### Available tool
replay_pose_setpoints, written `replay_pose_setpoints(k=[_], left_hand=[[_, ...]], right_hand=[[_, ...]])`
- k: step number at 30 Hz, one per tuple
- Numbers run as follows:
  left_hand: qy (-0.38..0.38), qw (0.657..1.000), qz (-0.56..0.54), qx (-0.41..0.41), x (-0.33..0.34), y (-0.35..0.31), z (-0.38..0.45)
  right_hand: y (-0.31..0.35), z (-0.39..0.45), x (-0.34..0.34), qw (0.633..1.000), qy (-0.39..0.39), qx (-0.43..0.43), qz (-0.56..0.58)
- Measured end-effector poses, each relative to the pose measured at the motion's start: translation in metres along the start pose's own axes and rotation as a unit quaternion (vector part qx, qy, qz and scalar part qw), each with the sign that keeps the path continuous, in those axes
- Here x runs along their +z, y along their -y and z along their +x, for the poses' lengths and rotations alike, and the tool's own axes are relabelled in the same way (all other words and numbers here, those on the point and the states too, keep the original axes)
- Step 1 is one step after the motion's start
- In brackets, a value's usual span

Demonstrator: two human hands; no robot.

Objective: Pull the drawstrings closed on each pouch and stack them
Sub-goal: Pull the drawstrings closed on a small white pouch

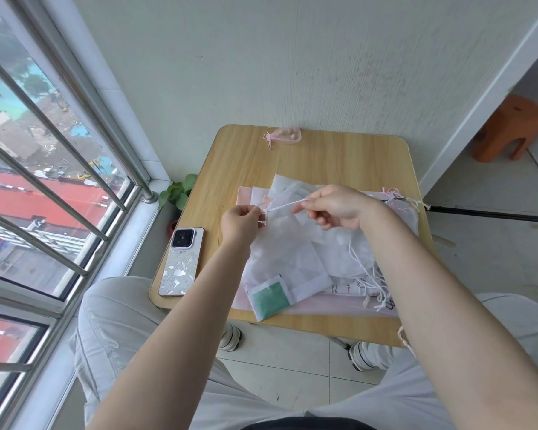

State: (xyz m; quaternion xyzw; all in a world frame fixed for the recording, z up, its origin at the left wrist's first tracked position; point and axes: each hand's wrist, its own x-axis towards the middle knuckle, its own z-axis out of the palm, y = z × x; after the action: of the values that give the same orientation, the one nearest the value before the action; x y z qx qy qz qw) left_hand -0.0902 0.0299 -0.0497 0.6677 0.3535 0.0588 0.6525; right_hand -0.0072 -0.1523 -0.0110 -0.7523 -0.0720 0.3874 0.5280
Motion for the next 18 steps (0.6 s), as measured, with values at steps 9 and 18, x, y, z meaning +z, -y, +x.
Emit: replay_pose_setpoints(k=[9,18], left_hand=[[-0.017,0.999,0.030,0.007,0.005,0.008,0.003],[-0.001,0.998,0.067,0.009,0.013,0.010,-0.002]], right_hand=[[0.002,-0.013,-0.011,1.000,0.026,0.000,0.000],[0.008,-0.002,0.005,0.912,-0.183,-0.118,0.349]])
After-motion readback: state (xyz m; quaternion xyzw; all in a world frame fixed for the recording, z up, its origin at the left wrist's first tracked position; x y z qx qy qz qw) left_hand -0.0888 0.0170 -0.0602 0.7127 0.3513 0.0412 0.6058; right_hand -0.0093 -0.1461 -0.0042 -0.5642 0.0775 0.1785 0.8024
